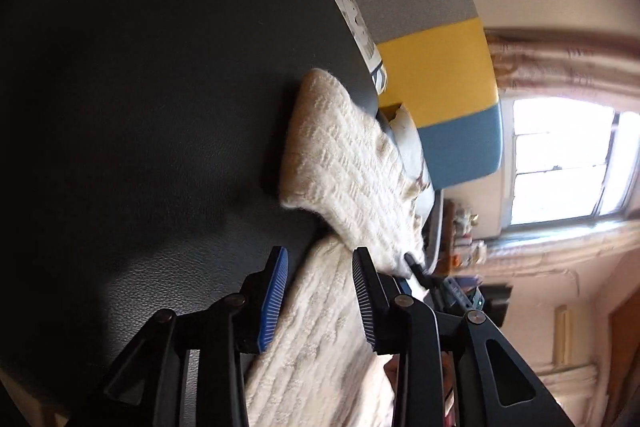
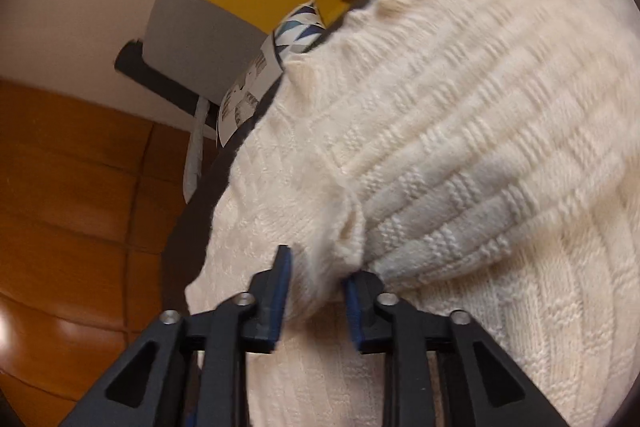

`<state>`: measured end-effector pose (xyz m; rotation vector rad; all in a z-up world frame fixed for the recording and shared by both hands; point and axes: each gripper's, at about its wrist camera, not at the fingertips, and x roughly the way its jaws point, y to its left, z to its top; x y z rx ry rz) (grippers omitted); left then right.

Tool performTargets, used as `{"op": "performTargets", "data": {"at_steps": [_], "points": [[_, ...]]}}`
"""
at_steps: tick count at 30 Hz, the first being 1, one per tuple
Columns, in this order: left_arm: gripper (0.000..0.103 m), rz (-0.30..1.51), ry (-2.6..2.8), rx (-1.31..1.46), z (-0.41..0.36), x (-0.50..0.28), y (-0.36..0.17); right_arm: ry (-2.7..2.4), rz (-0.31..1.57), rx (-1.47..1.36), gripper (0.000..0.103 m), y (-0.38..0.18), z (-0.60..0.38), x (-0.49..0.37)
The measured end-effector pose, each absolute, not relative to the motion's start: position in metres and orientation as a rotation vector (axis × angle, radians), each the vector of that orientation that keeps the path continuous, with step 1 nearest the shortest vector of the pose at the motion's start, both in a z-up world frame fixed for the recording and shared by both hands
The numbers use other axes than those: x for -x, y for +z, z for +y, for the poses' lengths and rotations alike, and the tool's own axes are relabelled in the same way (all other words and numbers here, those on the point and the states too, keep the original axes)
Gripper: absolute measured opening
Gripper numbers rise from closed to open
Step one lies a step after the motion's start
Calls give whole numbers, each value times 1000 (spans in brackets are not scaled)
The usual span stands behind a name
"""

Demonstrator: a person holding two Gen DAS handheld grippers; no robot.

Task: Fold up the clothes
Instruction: 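Grasp the folded sleeve cuff with the right gripper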

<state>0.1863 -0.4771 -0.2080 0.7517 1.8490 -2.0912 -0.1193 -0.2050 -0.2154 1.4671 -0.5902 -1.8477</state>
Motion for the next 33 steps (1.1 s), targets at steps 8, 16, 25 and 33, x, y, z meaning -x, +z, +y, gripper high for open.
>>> {"op": "performTargets", "data": {"at_steps": [8,16,25,33], "points": [[38,2087,-1909,-605,-483,-179,-225,-1859,-377,-1297,14,-151,-234,118],[49,2179,-1771,-524,-476,-162,-235,-1800,-273,-1138,15,-75,-257,116],[49,2159,-1796,-584,-477,-154,-234,-1730,-508,-1392,34,-169,-187,126],[50,2113,-1820,-630,-481,-156,-227,-1663,-717,-1536,33,-239,-176,134]]}}
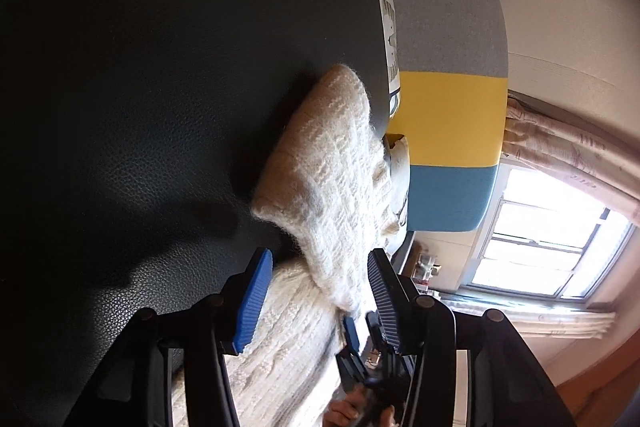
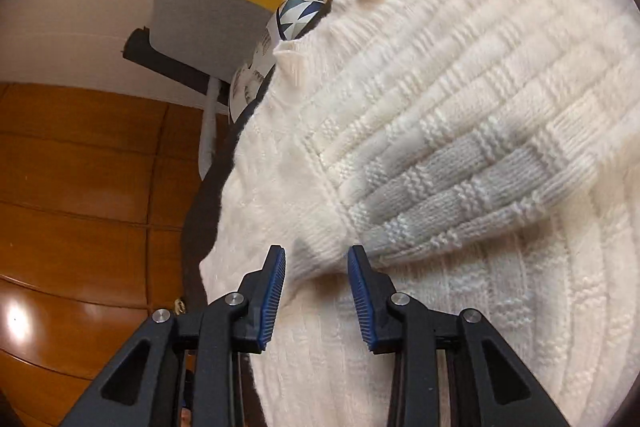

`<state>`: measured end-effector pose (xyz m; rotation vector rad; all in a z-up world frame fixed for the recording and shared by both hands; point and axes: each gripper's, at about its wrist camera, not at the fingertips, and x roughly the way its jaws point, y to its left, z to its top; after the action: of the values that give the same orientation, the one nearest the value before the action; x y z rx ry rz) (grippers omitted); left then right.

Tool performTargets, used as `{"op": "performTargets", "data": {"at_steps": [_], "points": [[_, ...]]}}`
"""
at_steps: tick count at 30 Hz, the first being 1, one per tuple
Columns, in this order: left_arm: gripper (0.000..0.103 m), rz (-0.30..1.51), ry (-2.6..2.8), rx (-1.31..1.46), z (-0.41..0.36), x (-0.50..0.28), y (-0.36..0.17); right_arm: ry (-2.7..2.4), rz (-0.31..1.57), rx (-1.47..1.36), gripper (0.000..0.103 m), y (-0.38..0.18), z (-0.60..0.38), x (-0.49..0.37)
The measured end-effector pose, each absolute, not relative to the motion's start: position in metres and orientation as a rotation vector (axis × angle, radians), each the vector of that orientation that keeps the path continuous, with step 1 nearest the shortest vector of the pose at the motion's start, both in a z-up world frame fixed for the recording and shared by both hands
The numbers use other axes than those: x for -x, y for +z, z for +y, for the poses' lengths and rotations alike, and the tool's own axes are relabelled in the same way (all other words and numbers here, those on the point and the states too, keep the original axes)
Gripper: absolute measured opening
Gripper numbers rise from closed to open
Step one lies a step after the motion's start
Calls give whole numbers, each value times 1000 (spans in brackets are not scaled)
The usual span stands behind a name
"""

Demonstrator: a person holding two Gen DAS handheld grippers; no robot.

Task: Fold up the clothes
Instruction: 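Grasp the folded sleeve cuff with the right gripper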

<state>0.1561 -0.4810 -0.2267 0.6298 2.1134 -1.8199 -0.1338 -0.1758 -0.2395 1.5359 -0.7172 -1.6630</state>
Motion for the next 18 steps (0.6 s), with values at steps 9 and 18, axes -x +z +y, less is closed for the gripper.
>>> {"op": "performTargets", "data": {"at_steps": [9,18], "points": [[51,2076,-1841,-693,-480,-155,-223,-1371,-1090,-1528,35,-261,-189,139],[53,2120,-1837,-650,-485,-154,-215,-1713,-663,-1463,7,-223,-211,134]]}}
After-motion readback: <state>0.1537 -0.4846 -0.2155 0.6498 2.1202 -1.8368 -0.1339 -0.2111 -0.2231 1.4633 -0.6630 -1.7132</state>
